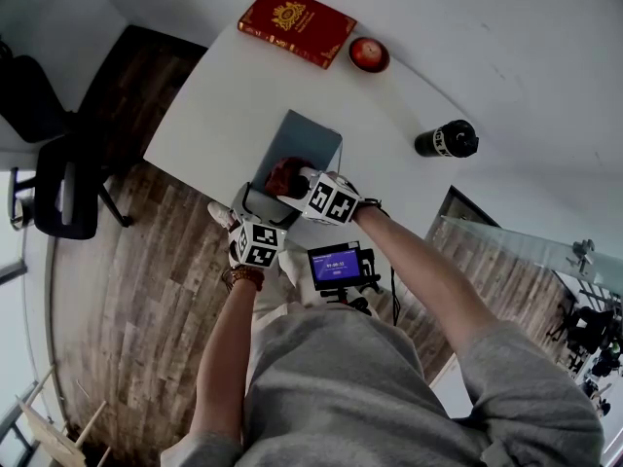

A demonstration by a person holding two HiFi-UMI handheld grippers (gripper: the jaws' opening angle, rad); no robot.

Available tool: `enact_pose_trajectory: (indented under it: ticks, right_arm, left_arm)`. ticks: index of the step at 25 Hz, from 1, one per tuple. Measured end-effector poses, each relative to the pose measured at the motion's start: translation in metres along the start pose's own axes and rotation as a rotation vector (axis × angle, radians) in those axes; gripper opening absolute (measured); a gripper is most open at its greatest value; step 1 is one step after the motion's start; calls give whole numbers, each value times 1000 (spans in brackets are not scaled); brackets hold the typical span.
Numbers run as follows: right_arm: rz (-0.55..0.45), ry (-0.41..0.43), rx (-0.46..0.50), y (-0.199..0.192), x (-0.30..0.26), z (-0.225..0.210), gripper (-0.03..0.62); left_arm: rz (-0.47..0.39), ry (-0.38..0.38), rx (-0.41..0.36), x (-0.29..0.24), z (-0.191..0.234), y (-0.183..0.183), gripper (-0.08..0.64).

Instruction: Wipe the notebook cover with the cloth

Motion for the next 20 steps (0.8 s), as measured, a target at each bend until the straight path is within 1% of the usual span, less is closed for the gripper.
enact_pose_trajectory:
  ticks: [8,12,15,17,19,20]
  right_arm:
    - [17,66,16,0,-3,17,84]
    - [37,130,5,-1,-3,25,84]
    - [38,153,-10,0,-3,26,84]
    - [15,166,-59,2,0,23,84]
    - [-47,160,-161,10,8,15,89]
    - [-94,142,-219,16,14,8,91]
  left_arm:
    - [3,0,2,1,0,0,601]
    - [3,-1,2,0,0,0,601]
    - [1,0,1,1,0,-1,601]
    - [3,-2,4,1,-1,0,601]
    - [5,-3,7,1,-2,0,600]
    - [5,-3,7,1,-2,1,600]
Point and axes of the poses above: the fingertips, and each gripper's own axes: x backward along the fingers, z to its left, y out of its top, the point moved 2 cm from there along x, backward along the fingers, and after that the axes turned 7 degrees about -y, right-handed, at the moved point
